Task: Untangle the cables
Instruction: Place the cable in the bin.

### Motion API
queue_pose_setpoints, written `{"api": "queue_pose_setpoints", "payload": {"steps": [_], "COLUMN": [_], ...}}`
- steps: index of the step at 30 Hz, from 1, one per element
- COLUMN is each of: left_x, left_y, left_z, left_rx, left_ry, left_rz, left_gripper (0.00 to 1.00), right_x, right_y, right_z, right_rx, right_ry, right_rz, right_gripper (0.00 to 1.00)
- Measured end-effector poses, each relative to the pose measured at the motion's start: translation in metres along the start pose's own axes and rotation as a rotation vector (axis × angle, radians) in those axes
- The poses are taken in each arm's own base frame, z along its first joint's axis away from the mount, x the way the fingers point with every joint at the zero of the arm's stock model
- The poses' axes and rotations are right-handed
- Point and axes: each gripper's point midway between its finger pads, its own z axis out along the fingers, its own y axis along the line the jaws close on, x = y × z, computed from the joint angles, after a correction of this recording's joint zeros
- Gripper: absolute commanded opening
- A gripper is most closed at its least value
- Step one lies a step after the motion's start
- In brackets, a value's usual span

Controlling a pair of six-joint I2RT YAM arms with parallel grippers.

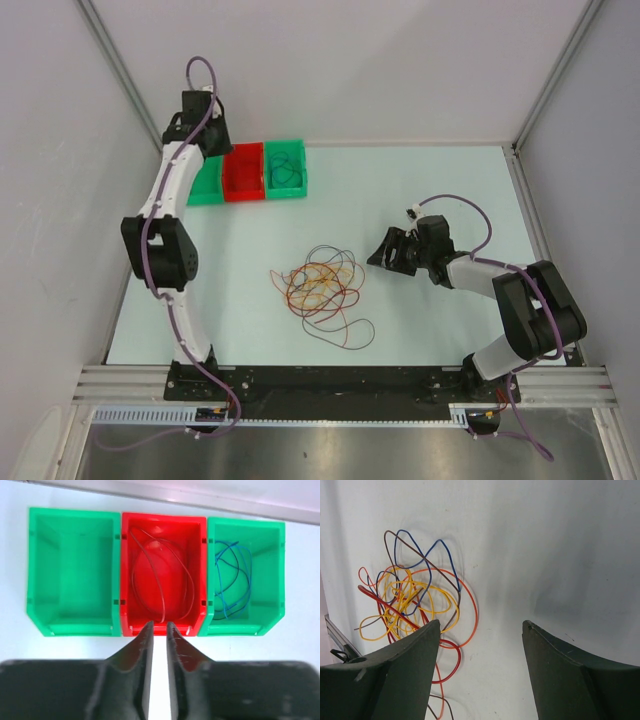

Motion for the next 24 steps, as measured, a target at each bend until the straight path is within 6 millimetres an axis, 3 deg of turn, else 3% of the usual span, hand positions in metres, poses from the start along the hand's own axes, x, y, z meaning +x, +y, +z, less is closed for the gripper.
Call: {"api": "queue_pose_setpoints", "payload": {"steps": [6,12,17,24], "left_x": [0.029,0.054,0.058,0.054], "left_y": [-0.008,-0.013,-0.016,-0.018], "left_z": [0.033,0.066,0.083,0.091], "left_rx": [0.029,0.055,0.067,0.080], "left_ry": [0.072,0.129,0.131,0.104], "left_rz": [0.011,0.003,-0.006,-0.009], "left_gripper": [0.05,0.03,0.01,0.00], "right_x": [0.000,0.000,0.000,0.000], "right_y": [-0.001,-0.001,-0.001,0.000], "right_z": [0.000,0.000,0.000,0.000], "right_rx": [0.007,0.007,0.006,0.000], "right_ry": [-0.002,-0.001,-0.002,0.002], "right_rz": [0.001,0.001,0.000,0.000], "right_gripper": [0.71,0.71,0.71,0.71]}}
